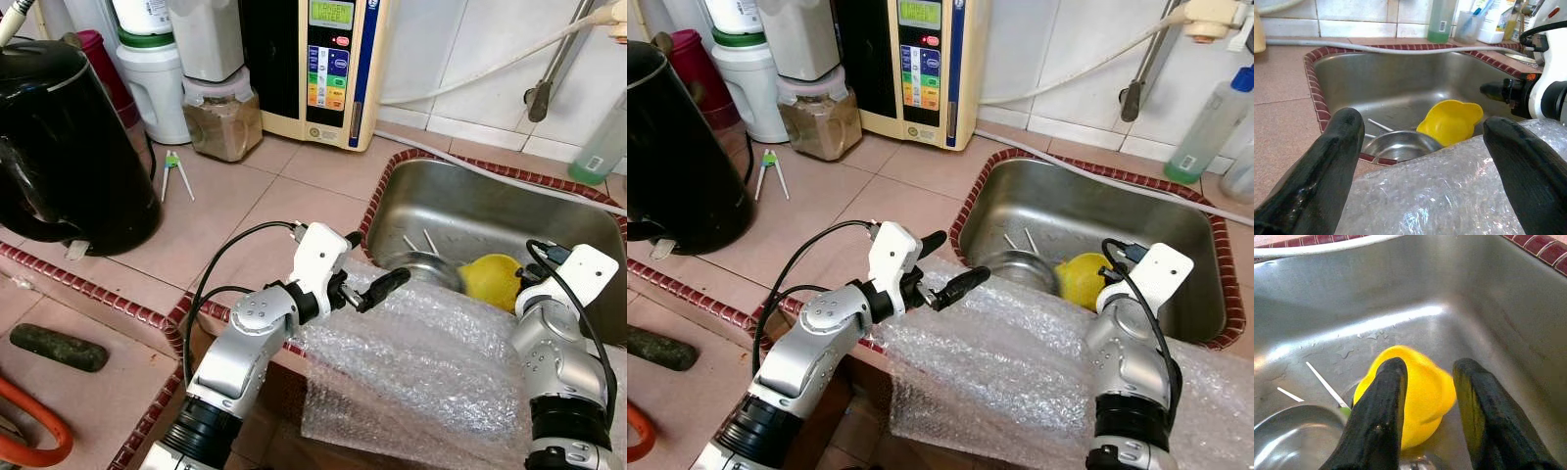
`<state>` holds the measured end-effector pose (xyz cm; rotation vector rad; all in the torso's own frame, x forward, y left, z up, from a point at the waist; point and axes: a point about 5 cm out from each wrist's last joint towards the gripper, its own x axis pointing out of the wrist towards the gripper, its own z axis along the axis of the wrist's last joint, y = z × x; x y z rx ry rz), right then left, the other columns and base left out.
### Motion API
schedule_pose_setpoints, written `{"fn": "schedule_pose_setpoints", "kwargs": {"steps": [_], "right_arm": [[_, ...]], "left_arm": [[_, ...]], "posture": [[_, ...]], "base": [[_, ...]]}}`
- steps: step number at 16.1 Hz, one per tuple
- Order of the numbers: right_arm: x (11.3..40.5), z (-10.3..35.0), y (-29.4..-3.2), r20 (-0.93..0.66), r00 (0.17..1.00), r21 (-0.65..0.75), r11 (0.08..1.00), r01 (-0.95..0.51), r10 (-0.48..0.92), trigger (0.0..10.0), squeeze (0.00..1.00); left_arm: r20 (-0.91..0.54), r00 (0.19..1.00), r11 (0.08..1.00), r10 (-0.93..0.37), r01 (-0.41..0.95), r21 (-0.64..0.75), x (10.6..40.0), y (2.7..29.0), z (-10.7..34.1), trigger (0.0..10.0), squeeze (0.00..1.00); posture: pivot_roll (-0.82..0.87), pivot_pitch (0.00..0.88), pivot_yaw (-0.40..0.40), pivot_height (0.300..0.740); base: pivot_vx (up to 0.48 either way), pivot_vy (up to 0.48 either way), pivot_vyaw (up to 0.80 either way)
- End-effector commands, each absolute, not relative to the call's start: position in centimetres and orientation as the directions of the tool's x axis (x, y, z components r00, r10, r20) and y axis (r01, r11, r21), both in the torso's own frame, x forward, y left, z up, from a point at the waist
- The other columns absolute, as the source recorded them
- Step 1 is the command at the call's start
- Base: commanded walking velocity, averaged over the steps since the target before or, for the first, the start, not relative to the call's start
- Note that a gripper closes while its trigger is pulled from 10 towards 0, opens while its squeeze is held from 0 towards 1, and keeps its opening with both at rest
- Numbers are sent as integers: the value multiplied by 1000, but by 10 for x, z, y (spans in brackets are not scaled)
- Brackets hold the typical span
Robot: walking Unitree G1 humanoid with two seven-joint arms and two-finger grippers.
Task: Kitchen organization
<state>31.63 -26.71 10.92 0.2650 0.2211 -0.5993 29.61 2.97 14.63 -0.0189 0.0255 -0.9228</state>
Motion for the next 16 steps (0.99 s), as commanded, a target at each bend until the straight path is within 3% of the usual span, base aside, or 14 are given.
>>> {"fn": "schedule_pose_setpoints", "kwargs": {"steps": [1,4,6,12,15,16], "right_arm": [[315,99,-265,-324,802,161,806,570,-502,10000,1000],[326,121,-246,-177,901,119,900,419,-396,10000,1000],[332,146,-229,-35,957,96,952,291,-289,10000,1000],[320,171,-208,150,985,44,996,81,-87,10000,1000],[307,177,-212,185,982,-40,998,55,-46,10000,1000],[301,185,-221,217,974,-69,995,74,-57,10000,1000]], "left_arm": [[-10,602,602,-798,798,-16,294,28,148,10000,1000],[50,666,667,-744,745,-10,299,32,155,10000,1000],[166,719,728,-675,685,-4,306,41,174,10000,1000],[271,793,829,-545,558,36,311,63,187,10000,1000],[285,825,868,-487,494,53,307,83,187,10000,1000],[298,862,908,-410,415,49,305,101,186,10000,1000]], "posture": [[23,99,-3,740],[24,99,-6,740],[20,91,-13,740],[27,64,-10,740],[28,64,-8,740],[30,65,-7,740]], "base": [[0,0,0],[0,0,0],[0,0,0],[0,0,0],[0,0,0],[0,0,0]]}}
